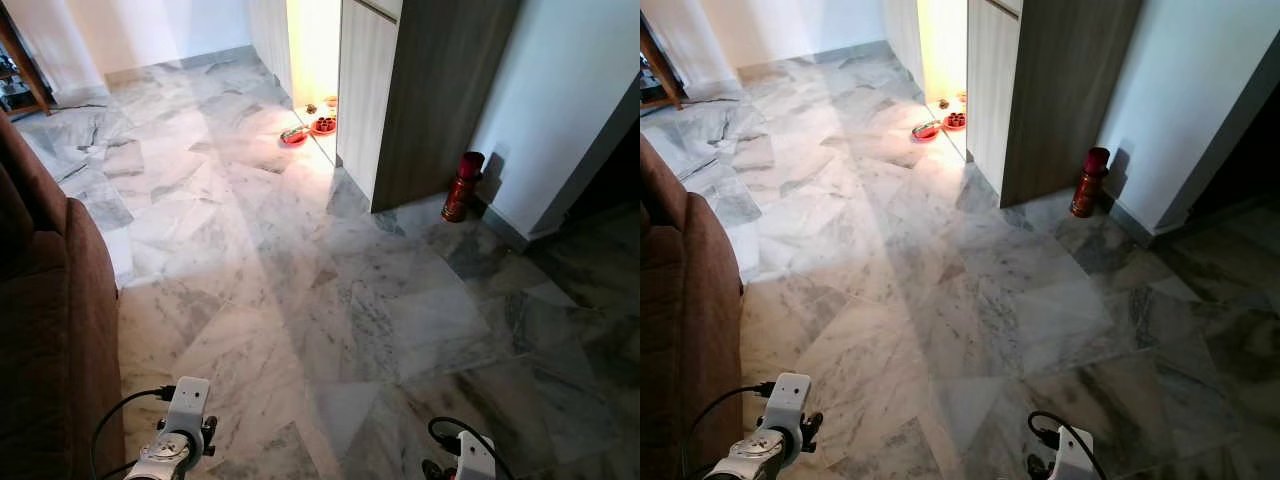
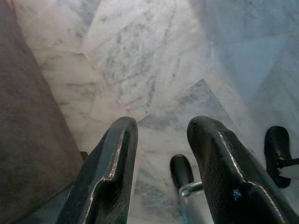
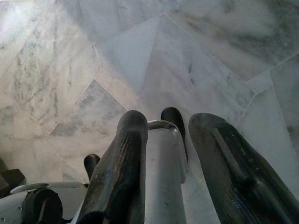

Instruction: Move the pillow to the sofa from floor

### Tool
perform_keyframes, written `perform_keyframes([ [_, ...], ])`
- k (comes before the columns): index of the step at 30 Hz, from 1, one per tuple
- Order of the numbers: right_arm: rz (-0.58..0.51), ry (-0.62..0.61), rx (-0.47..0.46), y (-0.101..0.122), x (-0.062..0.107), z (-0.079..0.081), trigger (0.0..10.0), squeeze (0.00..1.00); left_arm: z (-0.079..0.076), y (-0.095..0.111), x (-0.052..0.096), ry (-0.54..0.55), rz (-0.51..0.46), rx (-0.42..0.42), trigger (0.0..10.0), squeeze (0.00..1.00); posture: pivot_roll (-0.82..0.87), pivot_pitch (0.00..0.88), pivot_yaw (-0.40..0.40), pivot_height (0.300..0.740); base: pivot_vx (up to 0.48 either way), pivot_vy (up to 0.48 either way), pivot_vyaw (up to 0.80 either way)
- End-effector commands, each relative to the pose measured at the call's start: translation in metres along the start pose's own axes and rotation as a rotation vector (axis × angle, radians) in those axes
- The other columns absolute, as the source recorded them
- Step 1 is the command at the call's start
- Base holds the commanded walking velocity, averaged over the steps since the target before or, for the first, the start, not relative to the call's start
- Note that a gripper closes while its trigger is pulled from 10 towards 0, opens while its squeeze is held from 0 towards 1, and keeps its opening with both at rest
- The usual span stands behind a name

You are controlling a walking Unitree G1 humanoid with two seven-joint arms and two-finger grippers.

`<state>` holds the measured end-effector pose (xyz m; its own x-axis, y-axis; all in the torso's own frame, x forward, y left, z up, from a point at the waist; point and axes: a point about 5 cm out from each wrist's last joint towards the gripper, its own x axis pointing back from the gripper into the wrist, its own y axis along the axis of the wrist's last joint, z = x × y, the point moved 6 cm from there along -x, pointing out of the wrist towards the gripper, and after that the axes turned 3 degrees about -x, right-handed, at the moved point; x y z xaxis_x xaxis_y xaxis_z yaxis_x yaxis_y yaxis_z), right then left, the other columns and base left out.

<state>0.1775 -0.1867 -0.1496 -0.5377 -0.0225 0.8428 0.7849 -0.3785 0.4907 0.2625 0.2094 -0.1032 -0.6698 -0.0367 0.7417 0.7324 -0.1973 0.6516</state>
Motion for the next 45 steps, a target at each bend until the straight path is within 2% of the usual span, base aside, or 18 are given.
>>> perform_keyframes([
  [1,-0.013,0.001,0.004,0.002,0.0,-0.002,10.0,0.0,0.001,-0.008,0.001,-0.005,0.034,0.01,10.0,0.0,-0.02,0.072,0.01,0.74,0.0,0.0,0.0],
  [3,-0.024,-0.005,0.015,0.005,0.0,-0.003,10.0,0.0,0.001,-0.007,0.001,-0.006,0.035,0.006,10.0,0.0,-0.02,0.076,-0.005,0.74,0.0,0.0,0.0],
  [7,-0.04,-0.006,0.1,0.014,0.0,-0.005,10.0,0.0,-0.001,-0.007,0.0,0.005,0.031,0.067,10.0,0.0,-0.02,0.069,-0.02,0.74,0.0,0.0,0.0],
  [12,-0.055,-0.028,0.094,0.017,0.0,-0.007,10.0,0.0,-0.004,-0.008,0.0,-0.002,0.039,0.056,10.0,0.0,-0.01,0.059,-0.018,0.74,0.0,0.0,0.0],
  [15,-0.063,-0.032,0.123,0.019,0.0,-0.007,10.0,0.0,-0.004,-0.008,0.0,-0.006,0.042,0.066,10.0,0.0,0.0,0.059,-0.015,0.74,0.0,0.0,0.0],
  [23,-0.054,-0.043,0.13,0.017,0.001,-0.012,10.0,0.0,-0.002,-0.01,0.0,0.003,0.051,0.069,10.0,0.0,-0.01,0.046,0.002,0.74,0.0,0.0,0.8],
  [26,-0.044,-0.052,0.134,0.014,0.002,-0.016,10.0,0.0,-0.001,-0.012,0.001,0.02,0.052,0.102,10.0,0.0,-0.01,0.039,0.007,0.74,0.0,0.0,0.8],
  [29,-0.035,-0.059,0.134,0.01,0.003,-0.018,10.0,0.0,-0.001,-0.012,0.001,0.014,0.05,0.074,10.0,0.0,-0.02,0.032,0.01,0.74,0.0,0.0,0.8],
  [31,-0.034,-0.058,0.128,0.008,0.003,-0.017,10.0,0.0,0.0,-0.012,0.001,0.009,0.052,0.043,10.0,0.0,-0.03,0.026,0.013,0.74,0.0,0.0,0.8],
  [36,-0.033,-0.055,0.134,0.007,0.003,-0.015,10.0,0.0,0.0,-0.012,0.001,0.009,0.049,0.043,10.0,0.0,-0.03,0.015,0.014,0.74,0.0,0.0,0.8],
  [39,-0.034,-0.051,0.138,0.01,0.001,-0.01,10.0,0.0,0.0,-0.012,0.001,0.009,0.051,0.038,10.0,0.0,-0.03,0.01,0.014,0.74,0.0,0.0,0.8],
  [41,-0.038,-0.039,0.145,0.015,-0.002,0.0,10.0,0.0,0.0,-0.013,0.001,0.009,0.051,0.04,10.0,0.0,-0.03,0.005,0.013,0.74,0.0,0.0,0.8],
  [45,-0.04,-0.029,0.15,0.016,-0.003,0.003,10.0,0.0,-0.001,-0.013,0.001,0.007,0.05,0.038,10.0,0.0,-0.03,0.005,0.013,0.74,0.0,0.0,0.8],
])
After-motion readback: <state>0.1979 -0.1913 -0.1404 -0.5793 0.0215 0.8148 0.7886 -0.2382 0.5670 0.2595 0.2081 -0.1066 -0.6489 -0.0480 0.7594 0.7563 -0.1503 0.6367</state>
